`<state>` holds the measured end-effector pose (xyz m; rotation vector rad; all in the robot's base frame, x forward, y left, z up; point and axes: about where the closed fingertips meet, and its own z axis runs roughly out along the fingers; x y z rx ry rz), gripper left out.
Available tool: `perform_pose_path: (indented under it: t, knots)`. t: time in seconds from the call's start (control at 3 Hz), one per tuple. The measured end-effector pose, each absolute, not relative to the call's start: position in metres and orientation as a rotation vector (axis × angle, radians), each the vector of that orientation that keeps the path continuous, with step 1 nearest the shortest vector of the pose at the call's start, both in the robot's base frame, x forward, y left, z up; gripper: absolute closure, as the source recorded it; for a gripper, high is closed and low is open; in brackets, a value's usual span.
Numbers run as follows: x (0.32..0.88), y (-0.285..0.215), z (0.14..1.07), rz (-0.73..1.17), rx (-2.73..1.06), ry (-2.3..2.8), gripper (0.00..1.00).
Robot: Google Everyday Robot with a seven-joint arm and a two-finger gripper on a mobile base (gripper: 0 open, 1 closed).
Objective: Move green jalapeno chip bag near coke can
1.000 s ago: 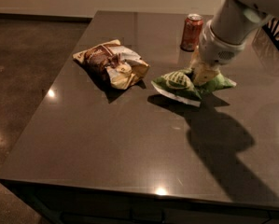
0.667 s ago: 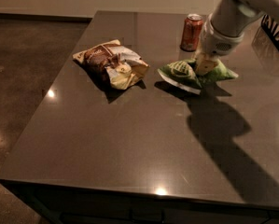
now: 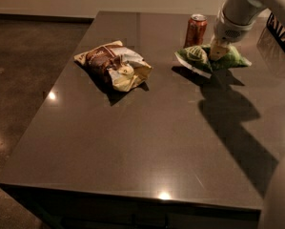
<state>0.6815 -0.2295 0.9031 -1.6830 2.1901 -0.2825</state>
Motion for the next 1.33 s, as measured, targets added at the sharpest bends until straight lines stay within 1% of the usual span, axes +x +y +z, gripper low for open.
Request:
perform_pose_path:
  t: [0.33, 1.0, 1.33]
  knots:
    - [0.695, -0.242, 0.901, -0.286, -1.626, 2.223, 0.62]
    - [0.701, -0.247, 0.891, -0.248, -1.584, 2.240, 0.13]
    - [0.701, -0.247, 0.888, -0.245, -1.587, 2.242, 0.00]
